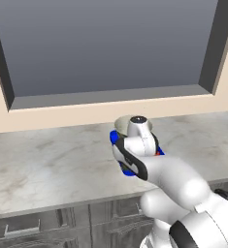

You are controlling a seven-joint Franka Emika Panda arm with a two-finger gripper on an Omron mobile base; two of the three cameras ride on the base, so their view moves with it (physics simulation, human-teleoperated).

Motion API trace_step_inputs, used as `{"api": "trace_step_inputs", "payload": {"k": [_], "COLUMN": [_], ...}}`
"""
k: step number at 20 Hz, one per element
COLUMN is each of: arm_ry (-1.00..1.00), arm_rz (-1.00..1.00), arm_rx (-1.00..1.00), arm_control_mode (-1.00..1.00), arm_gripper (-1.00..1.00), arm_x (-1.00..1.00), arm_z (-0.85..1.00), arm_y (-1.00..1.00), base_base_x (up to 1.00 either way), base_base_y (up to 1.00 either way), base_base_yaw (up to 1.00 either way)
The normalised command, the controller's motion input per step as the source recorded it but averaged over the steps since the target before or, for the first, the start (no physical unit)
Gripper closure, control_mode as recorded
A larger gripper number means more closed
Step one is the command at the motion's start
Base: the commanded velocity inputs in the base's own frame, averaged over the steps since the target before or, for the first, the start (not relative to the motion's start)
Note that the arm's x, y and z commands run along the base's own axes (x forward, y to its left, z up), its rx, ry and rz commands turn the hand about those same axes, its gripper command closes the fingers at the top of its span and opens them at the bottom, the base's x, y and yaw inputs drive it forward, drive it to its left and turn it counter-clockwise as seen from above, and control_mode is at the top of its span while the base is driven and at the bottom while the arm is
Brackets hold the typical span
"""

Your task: Place the two vegetables and bowl onto the tray for setting up a vegetable dip station.

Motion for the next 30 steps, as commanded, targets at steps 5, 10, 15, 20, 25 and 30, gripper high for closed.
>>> {"api": "trace_step_inputs", "payload": {"k": [5,10,15,20,25,30], "arm_ry": [0.0,0.0,0.0,0.0,0.0,0.0], "arm_rz": [0.0,0.0,0.0,0.0,0.0,0.0], "arm_rx": [0.0,0.0,0.0,0.0,0.0,0.0], "arm_control_mode": [-1.0,-1.0,-1.0,-1.0,-1.0,-1.0], "arm_gripper": [1.0,1.0,1.0,1.0,1.0,1.0], "arm_x": [0.28,0.31,0.19,0.17,0.14,0.05], "arm_z": [-0.01,-0.05,-0.12,-0.15,-0.14,-0.12], "arm_y": [-0.15,-0.12,-0.02,-0.02,-0.07,-0.13], "base_base_x": [0.0,0.0,0.0,0.0,0.0,0.0], "base_base_y": [0.0,0.0,0.0,0.0,0.0,0.0], "base_base_yaw": [0.0,0.0,0.0,0.0,0.0,0.0]}}
